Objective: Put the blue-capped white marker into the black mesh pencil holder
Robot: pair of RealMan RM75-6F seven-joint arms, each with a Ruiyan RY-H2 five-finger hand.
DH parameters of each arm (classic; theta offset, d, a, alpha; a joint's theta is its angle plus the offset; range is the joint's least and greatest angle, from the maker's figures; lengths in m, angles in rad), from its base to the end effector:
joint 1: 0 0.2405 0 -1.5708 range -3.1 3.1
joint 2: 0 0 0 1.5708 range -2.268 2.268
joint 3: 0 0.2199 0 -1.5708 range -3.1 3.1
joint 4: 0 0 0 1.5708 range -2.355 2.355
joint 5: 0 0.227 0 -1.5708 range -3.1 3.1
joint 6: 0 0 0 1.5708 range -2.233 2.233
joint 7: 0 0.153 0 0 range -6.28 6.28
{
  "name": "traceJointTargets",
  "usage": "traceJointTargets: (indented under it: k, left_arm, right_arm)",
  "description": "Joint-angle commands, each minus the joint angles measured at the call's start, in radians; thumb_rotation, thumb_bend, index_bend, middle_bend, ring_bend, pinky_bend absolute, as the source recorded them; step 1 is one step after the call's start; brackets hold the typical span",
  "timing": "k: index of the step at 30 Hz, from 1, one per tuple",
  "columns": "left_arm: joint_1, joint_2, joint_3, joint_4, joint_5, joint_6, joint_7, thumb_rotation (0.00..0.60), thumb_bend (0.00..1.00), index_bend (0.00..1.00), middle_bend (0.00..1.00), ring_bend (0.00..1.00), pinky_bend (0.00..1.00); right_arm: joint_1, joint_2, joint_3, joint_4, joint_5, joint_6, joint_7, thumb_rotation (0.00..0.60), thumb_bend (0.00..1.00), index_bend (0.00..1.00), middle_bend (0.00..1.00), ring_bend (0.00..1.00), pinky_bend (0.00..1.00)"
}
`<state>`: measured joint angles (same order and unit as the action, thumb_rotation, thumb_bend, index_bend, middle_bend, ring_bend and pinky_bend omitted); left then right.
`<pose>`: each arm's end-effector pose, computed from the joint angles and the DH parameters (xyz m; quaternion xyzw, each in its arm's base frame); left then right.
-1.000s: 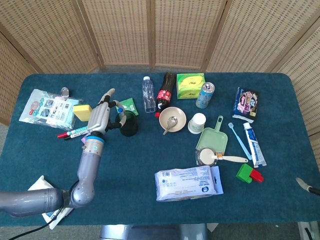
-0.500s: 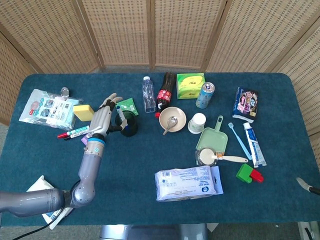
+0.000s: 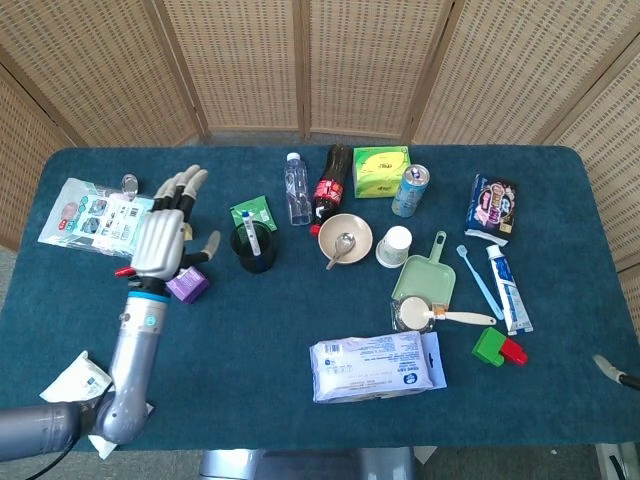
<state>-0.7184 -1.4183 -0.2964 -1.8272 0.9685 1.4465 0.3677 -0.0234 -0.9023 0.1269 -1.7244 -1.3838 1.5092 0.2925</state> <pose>-0.0747 0.3250 0.0677 -0.5518 -0.4032 -0.5312 0.5007 -0.3048 -0.1719 0.2014 0.4782 -0.4510 0.4360 0.6146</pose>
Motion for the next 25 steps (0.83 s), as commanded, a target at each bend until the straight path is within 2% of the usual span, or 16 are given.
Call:
traceJointTargets:
  k: [1, 10, 16, 18, 25]
  left_arm:
    - [0.093, 0.091, 0.092, 0.003, 0.117, 0.077, 0.027, 0.6, 0.43, 0.09, 0.0, 0.0, 0.03]
    - [0.307, 0.265, 0.242, 0.099, 0.192, 0.112, -0.146, 0.6, 0.44, 0.12, 0.0, 0.0, 0.02]
    - [0.441, 0.298, 0.318, 0.187, 0.193, 0.095, -0.317, 0.6, 0.44, 0.14, 0.0, 0.0, 0.02]
    - [0.511, 0.299, 0.356, 0.197, 0.219, 0.137, -0.354, 0.6, 0.44, 0.14, 0.0, 0.0, 0.03]
    - [0.575, 0.305, 0.376, 0.183, 0.299, 0.182, -0.356, 0.6, 0.44, 0.15, 0.0, 0.0, 0.03]
  right_arm:
    - [-0.001, 0.0, -0.002, -0.003, -0.004, 0.003, -0.006, 0.6, 0.0, 0.0, 0.0, 0.0, 0.0]
    - [0.002, -0.008, -0.008, -0.013, -0.015, 0.007, -0.053, 0.6, 0.0, 0.0, 0.0, 0.0, 0.0]
    - [0.007, -0.023, -0.008, -0.01, -0.012, 0.01, -0.112, 0.6, 0.0, 0.0, 0.0, 0.0, 0.0]
    - [0.006, -0.035, -0.003, -0.008, -0.004, 0.025, -0.155, 0.6, 0.0, 0.0, 0.0, 0.0, 0.0]
    - [0.003, -0.041, -0.002, -0.012, -0.004, 0.035, -0.172, 0.6, 0.0, 0.0, 0.0, 0.0, 0.0]
